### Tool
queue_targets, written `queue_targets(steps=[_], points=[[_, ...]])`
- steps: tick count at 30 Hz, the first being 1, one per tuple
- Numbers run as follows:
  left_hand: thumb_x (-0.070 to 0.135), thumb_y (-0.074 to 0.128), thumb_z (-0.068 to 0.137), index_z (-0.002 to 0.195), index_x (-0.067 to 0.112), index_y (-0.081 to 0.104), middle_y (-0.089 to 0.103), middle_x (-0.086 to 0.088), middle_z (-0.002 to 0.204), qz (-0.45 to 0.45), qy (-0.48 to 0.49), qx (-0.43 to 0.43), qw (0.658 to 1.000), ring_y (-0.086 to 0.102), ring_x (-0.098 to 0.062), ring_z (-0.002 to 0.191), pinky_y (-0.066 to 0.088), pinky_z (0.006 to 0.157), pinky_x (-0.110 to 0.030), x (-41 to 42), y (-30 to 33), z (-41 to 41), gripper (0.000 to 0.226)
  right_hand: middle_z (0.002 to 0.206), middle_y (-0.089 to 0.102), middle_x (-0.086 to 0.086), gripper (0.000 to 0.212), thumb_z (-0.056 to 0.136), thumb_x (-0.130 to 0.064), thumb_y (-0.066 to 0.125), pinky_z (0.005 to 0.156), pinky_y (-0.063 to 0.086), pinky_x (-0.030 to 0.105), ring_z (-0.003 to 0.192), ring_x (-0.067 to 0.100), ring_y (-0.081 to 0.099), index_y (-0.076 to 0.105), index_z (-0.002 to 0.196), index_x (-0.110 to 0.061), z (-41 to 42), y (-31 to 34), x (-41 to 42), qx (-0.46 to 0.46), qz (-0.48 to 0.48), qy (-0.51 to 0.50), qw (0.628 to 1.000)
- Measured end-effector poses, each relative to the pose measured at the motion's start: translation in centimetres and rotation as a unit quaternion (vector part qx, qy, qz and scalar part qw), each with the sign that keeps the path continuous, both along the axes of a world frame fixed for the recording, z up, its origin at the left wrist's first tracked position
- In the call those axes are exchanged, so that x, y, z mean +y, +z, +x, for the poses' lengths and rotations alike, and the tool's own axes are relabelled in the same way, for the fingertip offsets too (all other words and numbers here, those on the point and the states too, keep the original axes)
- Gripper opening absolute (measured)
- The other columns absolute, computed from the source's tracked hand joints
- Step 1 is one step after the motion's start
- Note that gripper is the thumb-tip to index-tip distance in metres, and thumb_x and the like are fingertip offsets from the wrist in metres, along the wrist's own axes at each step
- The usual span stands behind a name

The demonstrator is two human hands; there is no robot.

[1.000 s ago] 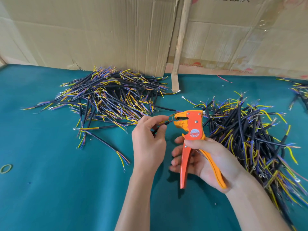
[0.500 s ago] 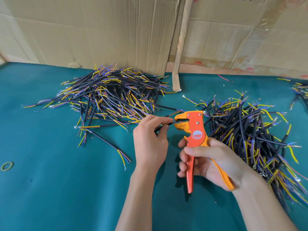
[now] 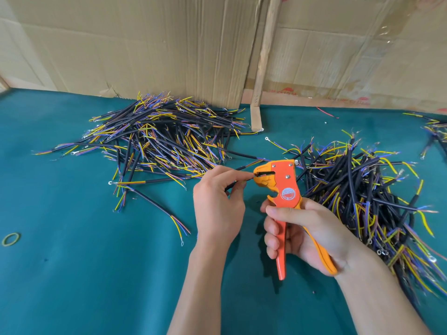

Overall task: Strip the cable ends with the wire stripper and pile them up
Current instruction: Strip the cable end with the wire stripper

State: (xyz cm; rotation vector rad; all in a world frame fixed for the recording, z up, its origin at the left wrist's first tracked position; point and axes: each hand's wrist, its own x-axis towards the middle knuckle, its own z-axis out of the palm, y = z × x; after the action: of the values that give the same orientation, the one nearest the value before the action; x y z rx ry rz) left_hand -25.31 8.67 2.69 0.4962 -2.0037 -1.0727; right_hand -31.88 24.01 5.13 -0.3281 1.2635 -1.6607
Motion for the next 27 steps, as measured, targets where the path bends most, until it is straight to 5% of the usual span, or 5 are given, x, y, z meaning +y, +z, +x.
queue_targets(steps=[10,15,19,27], points=[[-0.005,0.076,0.080,0.087,0.024,0.082,0.060,0.017,0.071,0.013,0.009,-0.003,1.000,0.058,-0.002,0.070,0.037,0.064,-0.007,0.00,0.20,0.00,0.030,0.058,0.039,0.007,0.018,0.081,-0.014,0.080,0.042,0.038,0.027,0.040,0.020,0.037,0.064,0.086,-0.011,-0.01,-0.35,-0.35,0.022,0.027,-0.043,0.998],[-0.006,0.074,0.081,0.088,0.023,0.081,0.064,0.014,0.074,0.026,0.012,-0.002,1.000,0.060,-0.001,0.072,0.038,0.066,-0.006,0.07,0.31,0.04,0.030,0.055,0.041,0.007,0.030,0.076,-0.019,0.084,0.040,0.037,0.025,0.036,0.018,0.037,0.066,0.095,-0.006,0.03,-0.47,-0.47,0.017,0.011,-0.060,0.998],[-0.006,0.072,0.082,0.093,0.023,0.079,0.064,0.011,0.079,0.040,0.023,0.004,0.999,0.062,-0.005,0.077,0.041,0.071,-0.008,0.05,0.36,-0.02,0.032,0.072,0.057,0.021,0.048,0.062,-0.019,0.092,0.052,0.052,0.040,0.055,0.032,0.057,0.068,0.101,-0.005,-0.14,-0.27,-0.16,-0.033,-0.052,-0.059,0.996],[-0.007,0.067,0.082,0.094,0.026,0.073,0.064,0.007,0.084,0.024,-0.030,-0.009,0.999,0.059,-0.004,0.081,0.038,0.072,-0.006,0.60,0.39,-0.15,0.036,0.110,0.071,0.027,0.032,0.076,-0.011,0.067,0.064,0.059,0.044,0.071,0.036,0.068,0.063,0.107,-0.004,-0.64,-0.54,-0.38,0.012,-0.120,-0.170,0.978]])
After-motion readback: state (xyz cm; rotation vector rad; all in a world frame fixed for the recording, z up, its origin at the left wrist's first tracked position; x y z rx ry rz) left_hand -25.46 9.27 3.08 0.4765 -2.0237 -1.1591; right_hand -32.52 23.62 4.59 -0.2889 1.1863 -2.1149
